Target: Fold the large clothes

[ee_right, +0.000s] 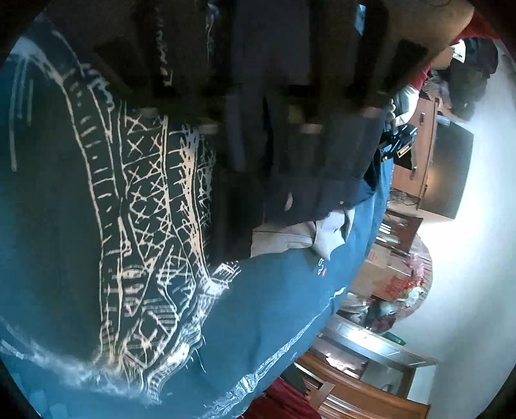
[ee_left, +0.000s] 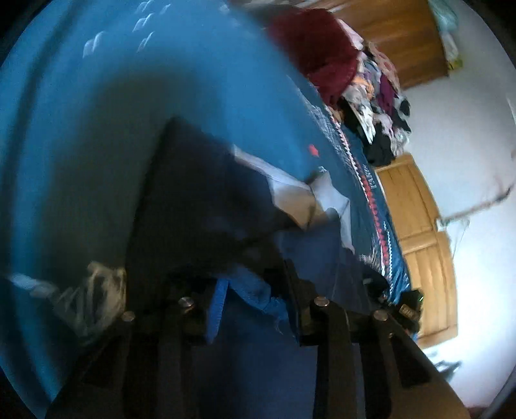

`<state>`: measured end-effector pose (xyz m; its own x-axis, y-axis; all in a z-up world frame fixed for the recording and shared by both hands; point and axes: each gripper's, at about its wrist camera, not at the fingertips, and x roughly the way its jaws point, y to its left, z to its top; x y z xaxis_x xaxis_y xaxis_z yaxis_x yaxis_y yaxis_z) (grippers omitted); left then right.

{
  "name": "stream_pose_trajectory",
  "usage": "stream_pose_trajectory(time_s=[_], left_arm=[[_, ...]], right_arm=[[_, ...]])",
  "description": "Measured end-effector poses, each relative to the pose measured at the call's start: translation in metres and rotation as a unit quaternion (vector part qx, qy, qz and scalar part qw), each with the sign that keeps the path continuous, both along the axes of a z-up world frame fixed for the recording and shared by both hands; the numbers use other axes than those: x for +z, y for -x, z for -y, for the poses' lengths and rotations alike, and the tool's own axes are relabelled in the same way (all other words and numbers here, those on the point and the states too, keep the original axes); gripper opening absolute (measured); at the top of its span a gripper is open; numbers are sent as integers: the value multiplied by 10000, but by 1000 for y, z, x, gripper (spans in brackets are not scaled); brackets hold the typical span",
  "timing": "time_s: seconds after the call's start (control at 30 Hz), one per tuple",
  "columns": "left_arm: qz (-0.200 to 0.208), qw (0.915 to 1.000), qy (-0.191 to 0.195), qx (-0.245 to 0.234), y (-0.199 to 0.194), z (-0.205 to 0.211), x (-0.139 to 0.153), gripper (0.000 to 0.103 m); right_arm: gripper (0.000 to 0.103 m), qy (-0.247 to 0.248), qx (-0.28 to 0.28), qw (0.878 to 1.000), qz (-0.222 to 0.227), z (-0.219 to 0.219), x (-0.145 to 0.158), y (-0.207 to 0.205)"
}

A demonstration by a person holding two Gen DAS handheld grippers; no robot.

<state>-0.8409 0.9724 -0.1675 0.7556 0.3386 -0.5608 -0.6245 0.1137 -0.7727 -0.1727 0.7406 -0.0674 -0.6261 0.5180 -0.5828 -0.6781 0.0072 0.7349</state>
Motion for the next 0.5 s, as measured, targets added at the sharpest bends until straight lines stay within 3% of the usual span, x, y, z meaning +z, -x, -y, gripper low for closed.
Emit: stream_pose_trajectory(time_s=[0.1, 0.17, 0.23, 0.3, 0.37, 0.43, 0.5], left_arm=[[257, 9996, -117, -8, 3, 1, 3, 46], [310, 9993, -191, 14, 7, 4, 11, 56], [299, 9990, -322, 102, 11, 12, 20, 61], [264, 9974, -494, 449, 23, 15, 31, 65], [-184, 9884, -646, 1363, 55, 20, 47, 73], [-128, 9791, -770, 1877, 82, 29, 54, 74], [-274, 9745, -806, 2076, 98, 38, 59, 74]], right_arm=[[62, -247, 83, 9996, -132, 3, 6, -1], [63, -415, 111, 9987, -276, 1, 13, 0], [59, -309, 178, 9994, 23, -13, 12, 8], [36, -59, 37, 9992, 396, -25, 7, 11], [36, -38, -111, 9984, 550, -26, 10, 13], [36, -160, -104, 9966, 804, -22, 20, 23], [37, -233, -46, 9921, 1230, -17, 30, 34]])
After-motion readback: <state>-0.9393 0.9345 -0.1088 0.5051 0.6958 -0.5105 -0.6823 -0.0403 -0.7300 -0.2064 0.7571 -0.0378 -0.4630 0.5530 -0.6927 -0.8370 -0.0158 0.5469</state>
